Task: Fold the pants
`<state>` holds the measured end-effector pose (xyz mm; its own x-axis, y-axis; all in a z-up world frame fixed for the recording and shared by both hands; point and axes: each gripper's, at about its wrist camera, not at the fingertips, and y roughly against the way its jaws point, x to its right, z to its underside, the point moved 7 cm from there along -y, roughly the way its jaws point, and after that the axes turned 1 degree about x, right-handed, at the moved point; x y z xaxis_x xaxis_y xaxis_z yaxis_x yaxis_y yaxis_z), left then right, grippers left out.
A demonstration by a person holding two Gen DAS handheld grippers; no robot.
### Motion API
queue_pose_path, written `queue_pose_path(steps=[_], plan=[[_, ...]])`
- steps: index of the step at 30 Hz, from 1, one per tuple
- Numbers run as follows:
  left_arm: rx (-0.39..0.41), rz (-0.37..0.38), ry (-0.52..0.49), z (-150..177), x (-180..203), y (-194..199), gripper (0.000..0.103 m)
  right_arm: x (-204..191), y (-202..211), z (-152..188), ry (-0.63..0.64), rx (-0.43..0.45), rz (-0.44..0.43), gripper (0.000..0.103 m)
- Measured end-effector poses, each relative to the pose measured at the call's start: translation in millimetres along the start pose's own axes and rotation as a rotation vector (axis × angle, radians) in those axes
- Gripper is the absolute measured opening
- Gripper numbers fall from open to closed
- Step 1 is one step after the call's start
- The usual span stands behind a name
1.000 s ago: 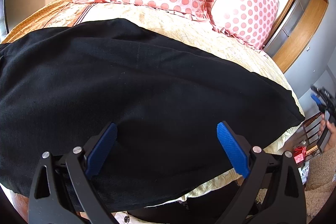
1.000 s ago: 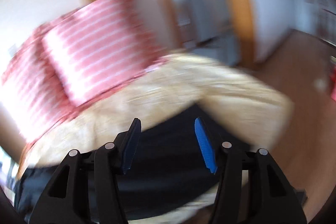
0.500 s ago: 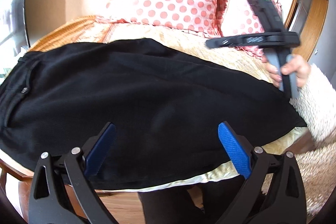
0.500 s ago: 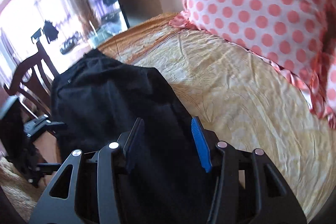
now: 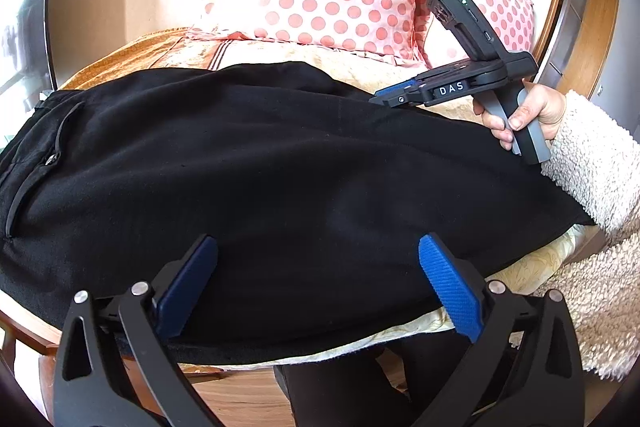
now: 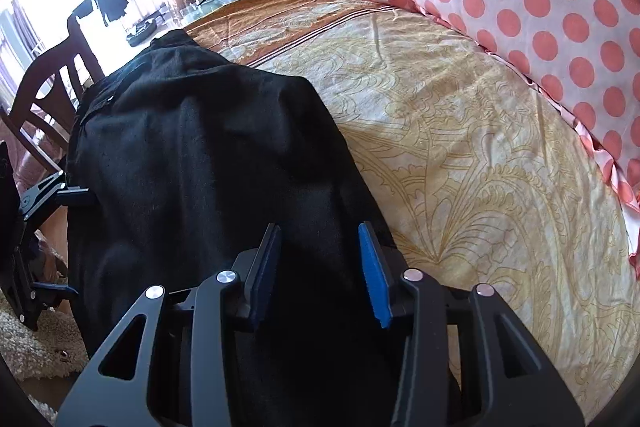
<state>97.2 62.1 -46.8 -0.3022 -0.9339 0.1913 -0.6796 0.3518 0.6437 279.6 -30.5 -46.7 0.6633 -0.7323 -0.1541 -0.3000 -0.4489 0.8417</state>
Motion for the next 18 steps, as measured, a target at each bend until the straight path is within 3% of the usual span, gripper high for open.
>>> queue_pose_path(steps=[3, 4, 5, 9, 12, 18], plan=[[0.003, -0.002, -0.003, -0.6, -0.8, -1.6, 0.101, 0.0, -3.5, 2.5, -0.007, -0.009, 0.011, 0.022], [0.004, -0.002, 0.000, -1.0, -1.1, -1.9, 0.101, -0.5, -2.9, 2.0, -0.011, -0.007, 0.005, 0.006], [0.005, 0.001, 0.006, -1.7, -1.7, -1.7, 0.101, -0.1, -1.3, 0.7, -0.014, 0.002, 0.018, 0.003], [0.010, 0.000, 0.039, -7.9, -5.9, -5.5, 0.101, 10.9, 7.6, -12.3, -0.039, 0.056, 0.107, 0.001], [0.016, -0.003, 0.074, -9.9, -10.1, -5.5, 0.101, 25.3, 11.1, -20.1, -0.095, 0.085, 0.118, 0.001], [0.013, -0.029, 0.047, -7.7, -7.4, -6.9, 0.101, 24.5, -7.3, -9.0, -0.059, 0.037, 0.189, 0.006]])
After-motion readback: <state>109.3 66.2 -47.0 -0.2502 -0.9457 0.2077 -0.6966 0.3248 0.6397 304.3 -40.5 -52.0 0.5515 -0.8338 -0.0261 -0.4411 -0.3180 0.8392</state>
